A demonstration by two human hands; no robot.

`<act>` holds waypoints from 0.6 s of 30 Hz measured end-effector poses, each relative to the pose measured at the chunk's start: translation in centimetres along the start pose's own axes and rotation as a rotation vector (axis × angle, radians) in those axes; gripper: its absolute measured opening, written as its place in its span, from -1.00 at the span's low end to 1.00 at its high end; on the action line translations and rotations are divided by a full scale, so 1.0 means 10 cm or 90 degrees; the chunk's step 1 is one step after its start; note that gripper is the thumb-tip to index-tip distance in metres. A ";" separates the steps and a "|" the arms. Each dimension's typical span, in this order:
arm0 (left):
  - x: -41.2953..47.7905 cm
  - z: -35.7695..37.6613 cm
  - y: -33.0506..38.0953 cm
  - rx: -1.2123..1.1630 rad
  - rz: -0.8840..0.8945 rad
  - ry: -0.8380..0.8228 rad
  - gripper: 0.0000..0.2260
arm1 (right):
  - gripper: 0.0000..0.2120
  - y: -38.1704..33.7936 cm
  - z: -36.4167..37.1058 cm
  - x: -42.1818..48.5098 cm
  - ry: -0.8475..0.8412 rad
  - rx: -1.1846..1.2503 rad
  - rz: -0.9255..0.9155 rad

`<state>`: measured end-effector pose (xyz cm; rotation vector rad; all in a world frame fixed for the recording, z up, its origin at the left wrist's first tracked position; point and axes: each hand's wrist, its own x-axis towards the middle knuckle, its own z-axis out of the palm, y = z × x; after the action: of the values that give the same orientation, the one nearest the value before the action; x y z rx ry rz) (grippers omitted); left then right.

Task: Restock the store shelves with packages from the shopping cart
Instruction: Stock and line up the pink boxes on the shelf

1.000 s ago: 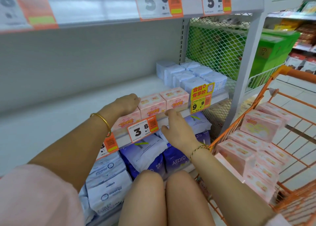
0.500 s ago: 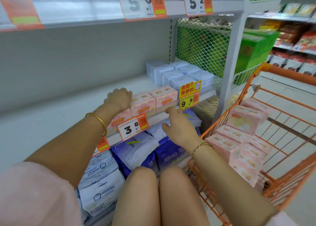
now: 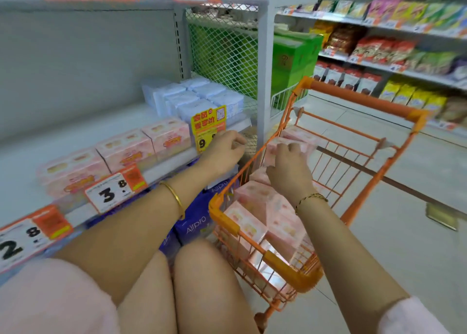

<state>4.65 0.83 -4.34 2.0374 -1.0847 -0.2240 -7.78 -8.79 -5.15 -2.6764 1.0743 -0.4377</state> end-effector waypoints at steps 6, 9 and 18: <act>0.05 0.13 0.05 -0.042 -0.046 -0.007 -0.82 | -0.43 0.41 0.09 0.28 0.024 0.117 0.195; 0.06 0.11 0.05 -0.045 -0.062 -0.015 -0.82 | -0.57 0.41 0.19 0.33 -0.018 0.174 0.203; -0.01 0.13 0.14 -0.102 -0.108 -0.040 -0.79 | -0.53 0.36 0.24 0.40 0.047 0.240 0.183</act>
<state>3.07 -0.29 -4.19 1.9900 -0.9007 -0.4495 -6.41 -13.89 -7.75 -2.1560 1.2335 -0.6154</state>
